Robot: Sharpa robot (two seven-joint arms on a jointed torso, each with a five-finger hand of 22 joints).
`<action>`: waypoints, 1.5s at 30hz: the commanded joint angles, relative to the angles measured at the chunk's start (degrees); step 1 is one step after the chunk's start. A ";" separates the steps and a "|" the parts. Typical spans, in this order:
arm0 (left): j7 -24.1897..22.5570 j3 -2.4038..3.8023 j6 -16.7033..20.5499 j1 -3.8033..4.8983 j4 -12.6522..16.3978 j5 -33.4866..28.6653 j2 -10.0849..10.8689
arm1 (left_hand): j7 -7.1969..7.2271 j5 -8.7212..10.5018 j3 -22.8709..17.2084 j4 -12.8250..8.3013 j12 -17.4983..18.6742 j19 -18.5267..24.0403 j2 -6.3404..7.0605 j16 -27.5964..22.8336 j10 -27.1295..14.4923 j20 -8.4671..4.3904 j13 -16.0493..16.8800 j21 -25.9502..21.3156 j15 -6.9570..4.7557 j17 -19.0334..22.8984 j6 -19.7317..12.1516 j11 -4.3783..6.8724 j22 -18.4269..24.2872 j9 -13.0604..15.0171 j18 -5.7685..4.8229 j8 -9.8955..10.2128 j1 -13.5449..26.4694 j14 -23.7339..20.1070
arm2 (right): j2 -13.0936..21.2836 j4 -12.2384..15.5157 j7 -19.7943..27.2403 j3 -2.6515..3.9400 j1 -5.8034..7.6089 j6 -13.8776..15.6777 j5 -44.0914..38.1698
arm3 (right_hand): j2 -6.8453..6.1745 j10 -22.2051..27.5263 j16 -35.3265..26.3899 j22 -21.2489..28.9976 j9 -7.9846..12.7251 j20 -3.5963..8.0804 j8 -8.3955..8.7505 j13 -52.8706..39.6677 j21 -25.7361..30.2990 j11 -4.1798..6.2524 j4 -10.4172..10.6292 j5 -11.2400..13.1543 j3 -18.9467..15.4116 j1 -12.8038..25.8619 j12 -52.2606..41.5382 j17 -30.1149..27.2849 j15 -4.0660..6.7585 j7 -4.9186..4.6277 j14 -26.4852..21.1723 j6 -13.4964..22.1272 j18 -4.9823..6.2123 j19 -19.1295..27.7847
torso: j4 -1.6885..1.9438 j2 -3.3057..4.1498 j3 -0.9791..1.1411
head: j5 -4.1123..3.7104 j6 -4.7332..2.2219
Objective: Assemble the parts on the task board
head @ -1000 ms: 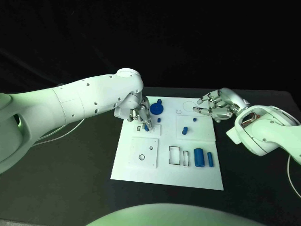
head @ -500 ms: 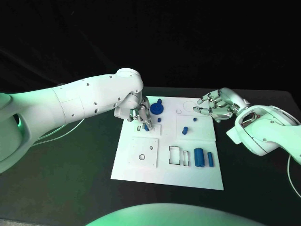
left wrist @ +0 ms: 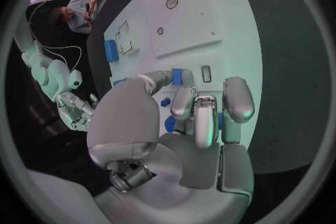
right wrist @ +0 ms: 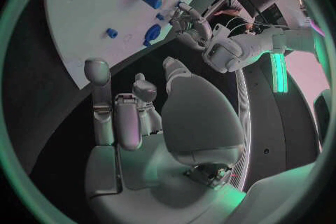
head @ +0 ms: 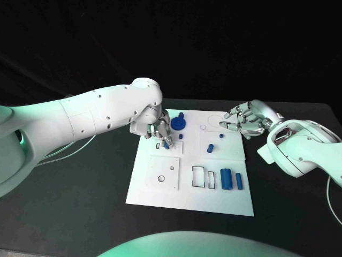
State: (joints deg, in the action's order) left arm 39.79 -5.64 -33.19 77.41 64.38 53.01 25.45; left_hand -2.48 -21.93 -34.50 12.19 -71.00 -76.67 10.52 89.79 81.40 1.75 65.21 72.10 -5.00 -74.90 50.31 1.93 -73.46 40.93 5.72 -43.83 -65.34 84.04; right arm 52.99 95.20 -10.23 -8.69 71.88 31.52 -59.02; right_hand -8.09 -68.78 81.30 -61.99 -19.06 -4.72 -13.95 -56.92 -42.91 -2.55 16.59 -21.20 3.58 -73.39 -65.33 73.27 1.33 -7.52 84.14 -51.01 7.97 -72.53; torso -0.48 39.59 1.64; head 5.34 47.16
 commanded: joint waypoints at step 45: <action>1.31 -0.18 -1.84 -0.27 -0.52 -0.65 0.04 | 1.10 6.34 -8.23 -7.75 0.05 -0.10 -1.78 0.21 0.01 -0.14 -0.23 -0.86 -0.12 -15.10 0.72 0.43 -0.30 -0.37 -0.46 1.05 9.43 5.96 | 0.13 0.20 0.31 0.00 -0.03 -0.74 -0.36 | -0.24 0.30 -0.80 0.52 -0.20 0.02 -0.38 0.48 1.07 -0.16 0.19 0.30 -0.06 0.54 0.50 -0.39 0.09 0.13 1.30 0.37 1.11 0.30 | -0.05 0.01 -0.06 | -0.10 0.21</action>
State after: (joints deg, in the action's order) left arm 39.62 -5.63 -33.63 77.41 63.93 52.41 25.49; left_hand -2.02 -15.74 -41.99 4.72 -71.00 -76.67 8.77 89.79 81.40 1.74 65.02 71.56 -5.00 -74.90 50.73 1.93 -73.71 40.59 5.72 -42.89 -56.37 84.04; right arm 53.12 95.31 -10.26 -8.69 71.89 31.45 -59.01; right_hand -8.09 -68.78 80.76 -61.56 -19.20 -4.72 -13.95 -56.48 -42.02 -2.56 16.59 -21.19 3.58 -73.39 -65.09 72.91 1.33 -7.52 84.14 -51.01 7.97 -72.53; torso -0.48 39.60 1.59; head 5.24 47.32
